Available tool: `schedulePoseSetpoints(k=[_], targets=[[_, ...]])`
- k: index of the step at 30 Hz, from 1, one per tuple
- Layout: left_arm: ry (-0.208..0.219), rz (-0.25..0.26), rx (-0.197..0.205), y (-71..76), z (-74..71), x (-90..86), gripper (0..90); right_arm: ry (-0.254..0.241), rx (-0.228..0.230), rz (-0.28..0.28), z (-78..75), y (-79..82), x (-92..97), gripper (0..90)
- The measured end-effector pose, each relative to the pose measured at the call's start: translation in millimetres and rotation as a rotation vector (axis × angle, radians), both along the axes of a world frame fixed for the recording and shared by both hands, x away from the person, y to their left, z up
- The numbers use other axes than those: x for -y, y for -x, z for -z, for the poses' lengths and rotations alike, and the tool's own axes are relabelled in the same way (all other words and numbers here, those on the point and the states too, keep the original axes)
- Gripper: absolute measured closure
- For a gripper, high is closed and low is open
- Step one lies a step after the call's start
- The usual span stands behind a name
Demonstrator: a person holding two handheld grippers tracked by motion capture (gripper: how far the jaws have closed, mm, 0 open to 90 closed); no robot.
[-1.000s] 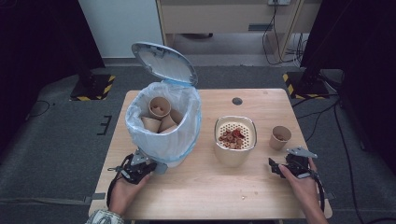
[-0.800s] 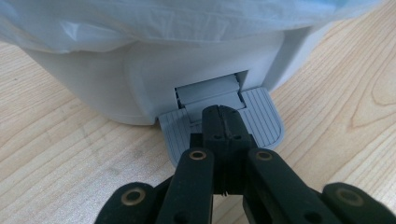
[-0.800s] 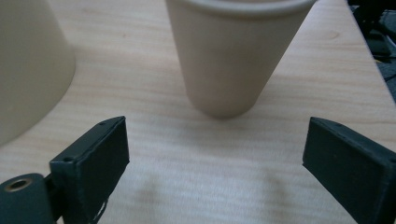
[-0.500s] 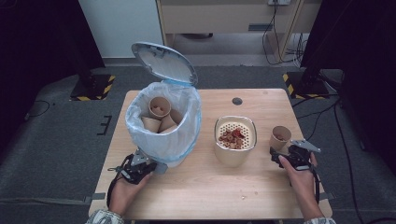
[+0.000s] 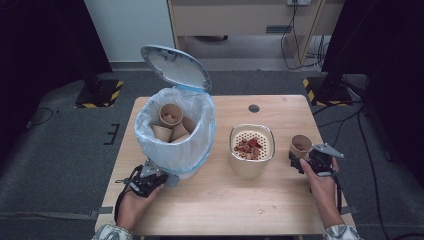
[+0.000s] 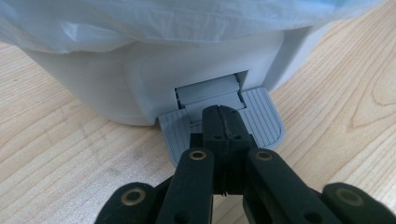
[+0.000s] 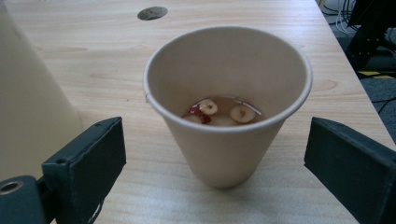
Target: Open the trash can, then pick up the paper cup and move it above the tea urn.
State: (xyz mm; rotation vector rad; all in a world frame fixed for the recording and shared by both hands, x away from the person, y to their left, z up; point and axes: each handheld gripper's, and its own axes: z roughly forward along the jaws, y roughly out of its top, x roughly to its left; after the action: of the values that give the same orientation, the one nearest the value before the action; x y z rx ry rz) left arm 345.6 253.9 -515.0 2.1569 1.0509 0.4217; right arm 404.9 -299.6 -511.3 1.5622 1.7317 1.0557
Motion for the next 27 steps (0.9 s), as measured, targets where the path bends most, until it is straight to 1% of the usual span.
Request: schedulePoseSetpoints(k=[1, 2, 5, 11, 17, 20, 27], targets=[[0.0, -0.001, 0.0, 0.0, 0.0, 0.0, 90.0, -0.006, -0.002, 0.002, -0.6, -0.6, 0.3, 5.7], [0.0, 0.0, 0.0, 0.0, 0.0, 0.1, 90.0, -0.004, 0.007, 0.002, -1.2, -1.7, 0.9, 5.7], [-0.001, 0.001, 0.001, 0.0, 0.0, 0.0, 90.0, -0.005, 0.01, -0.003, -2.2, -2.7, 1.0, 5.7], [-0.003, 0.001, 0.002, 0.1, -0.1, 0.1, 90.0, -0.013, 0.016, -0.016, -0.3, -5.5, -0.8, 5.7], [-0.003, 0.001, 0.0, 0.0, -0.2, 0.2, 90.0, -0.004, 0.02, -0.024, -2.9, -7.4, -2.8, 5.9], [-0.005, 0.001, 0.001, 0.0, -0.2, 0.3, 90.0, 0.011, 0.022, -0.026, -5.8, -10.1, -2.6, 5.8], [-0.001, 0.003, 0.001, -0.1, 0.0, -0.1, 90.0, 0.012, 0.037, -0.022, -7.9, -15.4, -2.2, 7.4]])
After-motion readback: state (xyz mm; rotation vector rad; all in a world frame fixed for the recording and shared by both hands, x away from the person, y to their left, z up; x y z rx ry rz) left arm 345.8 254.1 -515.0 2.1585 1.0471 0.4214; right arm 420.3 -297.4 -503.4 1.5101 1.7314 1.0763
